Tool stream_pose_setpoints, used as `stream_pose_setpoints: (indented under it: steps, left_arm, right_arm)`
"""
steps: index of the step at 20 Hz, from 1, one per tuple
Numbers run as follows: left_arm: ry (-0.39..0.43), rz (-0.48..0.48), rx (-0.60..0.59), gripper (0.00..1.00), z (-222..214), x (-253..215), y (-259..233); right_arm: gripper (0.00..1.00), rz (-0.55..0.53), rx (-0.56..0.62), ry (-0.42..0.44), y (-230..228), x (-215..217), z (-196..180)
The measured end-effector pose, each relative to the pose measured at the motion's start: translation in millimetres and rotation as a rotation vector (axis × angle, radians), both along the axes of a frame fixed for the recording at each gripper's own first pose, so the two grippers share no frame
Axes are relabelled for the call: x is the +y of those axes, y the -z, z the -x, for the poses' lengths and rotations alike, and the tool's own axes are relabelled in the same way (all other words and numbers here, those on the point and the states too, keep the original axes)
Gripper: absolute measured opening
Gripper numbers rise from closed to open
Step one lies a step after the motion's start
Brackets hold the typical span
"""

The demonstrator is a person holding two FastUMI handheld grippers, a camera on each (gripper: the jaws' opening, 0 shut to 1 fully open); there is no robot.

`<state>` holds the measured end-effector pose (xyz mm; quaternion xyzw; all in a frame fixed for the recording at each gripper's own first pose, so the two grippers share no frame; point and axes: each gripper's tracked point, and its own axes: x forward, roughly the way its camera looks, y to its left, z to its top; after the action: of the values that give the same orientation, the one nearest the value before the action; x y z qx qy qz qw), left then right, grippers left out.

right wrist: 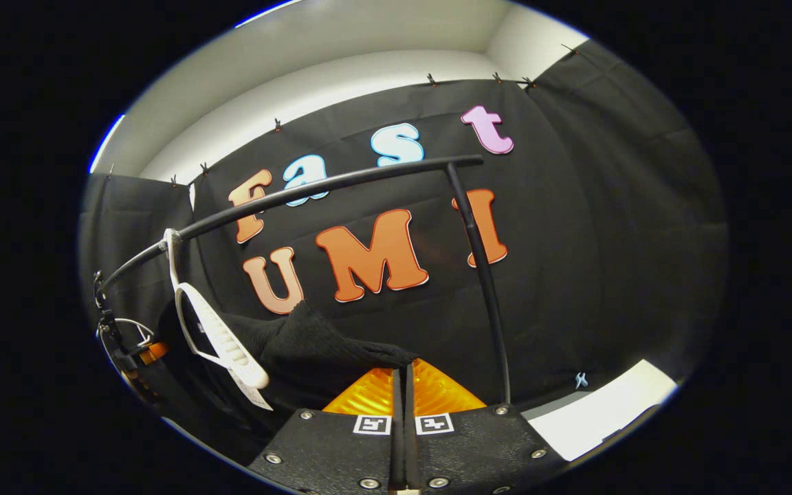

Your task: Grasp the clothes on the hanger with both hands and then place them into the laundry hamper below.

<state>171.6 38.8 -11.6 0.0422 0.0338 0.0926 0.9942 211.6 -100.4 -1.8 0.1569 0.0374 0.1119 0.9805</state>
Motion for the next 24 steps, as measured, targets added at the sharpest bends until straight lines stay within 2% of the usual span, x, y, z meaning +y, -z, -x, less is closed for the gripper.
stream_pose_setpoints:
  steps: [5, 9, 10, 16, 18, 24]
  left_arm:
    - [-0.029, 0.006, 0.031, 0.07, -5.7, 13.0, 11.9]
    - [-0.049, -0.038, 0.062, 0.07, -1.7, 21.5, 29.5]
    - [-0.055, -0.034, 0.075, 0.10, -1.0, 24.5, 36.8]
    - [-0.134, 0.021, 0.161, 0.07, 17.4, 63.6, 84.3]
    - [-0.103, 0.037, 0.192, 0.07, 22.4, 58.5, 94.7]
    - [-0.042, 0.051, 0.277, 0.07, 34.8, 35.1, 142.7]
  right_arm:
    - [0.00, -0.026, 0.067, -0.039, 44.8, 18.6, -10.3]
    - [0.00, -0.027, 0.116, -0.058, 74.2, 34.7, -14.2]
    - [0.00, -0.025, 0.131, -0.062, 81.9, 39.1, -15.1]
    - [0.00, -0.002, 0.216, -0.065, 126.0, 62.1, -16.5]
    - [0.00, -0.017, 0.248, -0.081, 140.9, 70.1, -12.2]
    - [0.00, -0.017, 0.314, -0.058, 177.8, 76.4, 9.7]
